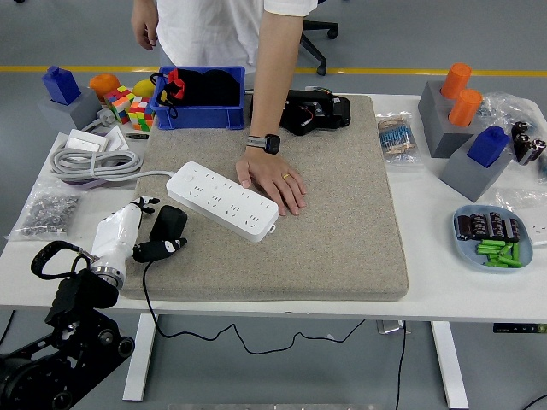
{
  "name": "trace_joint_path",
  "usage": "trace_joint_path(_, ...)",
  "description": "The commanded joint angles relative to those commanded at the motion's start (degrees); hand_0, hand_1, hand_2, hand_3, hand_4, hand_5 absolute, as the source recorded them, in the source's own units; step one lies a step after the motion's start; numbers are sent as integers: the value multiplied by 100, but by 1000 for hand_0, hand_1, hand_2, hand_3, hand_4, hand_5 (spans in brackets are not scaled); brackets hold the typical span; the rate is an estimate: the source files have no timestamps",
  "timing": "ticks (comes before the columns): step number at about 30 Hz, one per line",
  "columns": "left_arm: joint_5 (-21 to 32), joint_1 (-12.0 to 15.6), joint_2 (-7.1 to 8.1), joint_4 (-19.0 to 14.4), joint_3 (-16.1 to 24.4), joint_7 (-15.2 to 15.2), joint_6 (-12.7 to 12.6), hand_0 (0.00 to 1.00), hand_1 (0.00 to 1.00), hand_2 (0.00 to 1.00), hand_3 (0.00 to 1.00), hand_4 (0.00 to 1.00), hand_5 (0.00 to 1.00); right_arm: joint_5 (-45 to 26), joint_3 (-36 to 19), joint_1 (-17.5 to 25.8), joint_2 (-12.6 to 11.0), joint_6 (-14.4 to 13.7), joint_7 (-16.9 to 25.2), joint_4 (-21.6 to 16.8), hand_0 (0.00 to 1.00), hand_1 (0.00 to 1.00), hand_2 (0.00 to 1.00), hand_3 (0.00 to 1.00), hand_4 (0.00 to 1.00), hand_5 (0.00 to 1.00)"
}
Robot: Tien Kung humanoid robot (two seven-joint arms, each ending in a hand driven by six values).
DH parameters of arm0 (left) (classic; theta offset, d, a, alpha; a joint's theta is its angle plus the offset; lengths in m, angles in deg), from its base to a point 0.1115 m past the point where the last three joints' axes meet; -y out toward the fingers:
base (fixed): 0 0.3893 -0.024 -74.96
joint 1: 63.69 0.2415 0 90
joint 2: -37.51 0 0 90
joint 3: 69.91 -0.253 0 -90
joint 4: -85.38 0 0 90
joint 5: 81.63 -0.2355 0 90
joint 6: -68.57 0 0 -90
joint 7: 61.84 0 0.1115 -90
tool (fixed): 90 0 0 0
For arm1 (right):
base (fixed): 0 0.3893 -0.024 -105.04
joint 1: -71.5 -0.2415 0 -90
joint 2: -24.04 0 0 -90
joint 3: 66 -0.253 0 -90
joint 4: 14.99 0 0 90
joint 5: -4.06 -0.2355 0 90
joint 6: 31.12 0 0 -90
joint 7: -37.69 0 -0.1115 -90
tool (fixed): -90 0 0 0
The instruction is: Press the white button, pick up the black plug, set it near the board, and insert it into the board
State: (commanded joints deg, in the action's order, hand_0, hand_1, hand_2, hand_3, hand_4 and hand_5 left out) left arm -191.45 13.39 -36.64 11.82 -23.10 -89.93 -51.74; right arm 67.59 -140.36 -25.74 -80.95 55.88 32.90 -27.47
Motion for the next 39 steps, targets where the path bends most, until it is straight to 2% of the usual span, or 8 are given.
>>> trace_joint_path(11, 5, -7, -23, 40, -6, -30, -60, 698, 615, 583, 652, 703, 9, -3, 3, 5, 5, -1, 5, -2, 620, 584, 584, 584, 656, 402)
trace_joint_path(12, -3, -8, -24, 40, -5, -36, -65, 542, 508, 504, 621, 648, 2, -3, 6, 6, 4, -2, 6, 0, 619, 585, 584, 583, 656, 402)
trace_joint_path(17, -93, -19, -15, 5, 2, -69, -67, 542, 508, 504, 621, 648, 2, -5, 1, -2, 3, -7, 16, -1, 619, 585, 584, 583, 656, 402)
trace_joint_path(18, -107, -20, -13, -4, 1, -72, -68, 393, 421, 444, 590, 617, 2, -8, 3, -3, 2, -7, 18, -2, 618, 585, 583, 582, 657, 400)
trace_joint_path(23, -131, -30, -12, -28, 6, -45, -30, 393, 421, 444, 590, 617, 2, -18, 0, -10, 2, -17, 36, -4, 618, 585, 583, 582, 657, 400)
trace_joint_path(24, -122, -31, -11, -33, 8, -27, -18, 290, 315, 391, 570, 575, 2, -19, 2, -10, 2, -19, 39, -2, 617, 585, 583, 581, 656, 401)
trace_joint_path(33, 176, -100, 21, -100, 71, 219, -37, 283, 296, 368, 560, 545, 2, -31, 5, -6, 4, -33, 62, -2, 616, 582, 581, 580, 655, 403)
trace_joint_path(39, 262, -369, 37, -72, -27, 304, -38, 291, 298, 368, 558, 532, 2, -36, 3, -19, 4, -38, 71, -2, 616, 582, 580, 580, 656, 401)
